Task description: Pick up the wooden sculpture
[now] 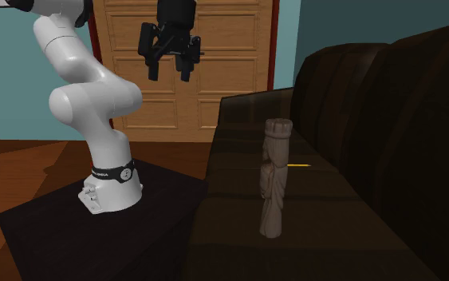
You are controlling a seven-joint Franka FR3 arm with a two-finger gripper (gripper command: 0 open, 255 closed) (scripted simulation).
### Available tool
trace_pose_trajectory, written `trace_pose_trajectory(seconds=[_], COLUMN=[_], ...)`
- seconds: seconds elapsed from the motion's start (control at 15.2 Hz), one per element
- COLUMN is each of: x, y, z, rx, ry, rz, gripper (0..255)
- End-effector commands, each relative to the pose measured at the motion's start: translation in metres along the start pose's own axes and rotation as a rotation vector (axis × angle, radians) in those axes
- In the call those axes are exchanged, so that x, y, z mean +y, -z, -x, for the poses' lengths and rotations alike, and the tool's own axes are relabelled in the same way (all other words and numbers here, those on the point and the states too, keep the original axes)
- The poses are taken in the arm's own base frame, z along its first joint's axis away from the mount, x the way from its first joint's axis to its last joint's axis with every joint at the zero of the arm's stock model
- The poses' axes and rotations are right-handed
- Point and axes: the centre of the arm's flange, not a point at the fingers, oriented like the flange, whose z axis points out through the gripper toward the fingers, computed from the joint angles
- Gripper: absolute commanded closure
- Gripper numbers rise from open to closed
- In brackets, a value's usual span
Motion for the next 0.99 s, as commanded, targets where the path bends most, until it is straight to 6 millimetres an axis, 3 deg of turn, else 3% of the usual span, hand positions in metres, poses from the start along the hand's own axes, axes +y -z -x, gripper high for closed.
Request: trace_pose_trajectory(seconds=[0.0,0.92], x=[0.000,-0.076], y=[0.000,-0.025], z=[0.000,-0.146], rx=[0.000,0.077], ry=[0.000,-0.152], rz=[0.000,-0.104], gripper=[0,0])
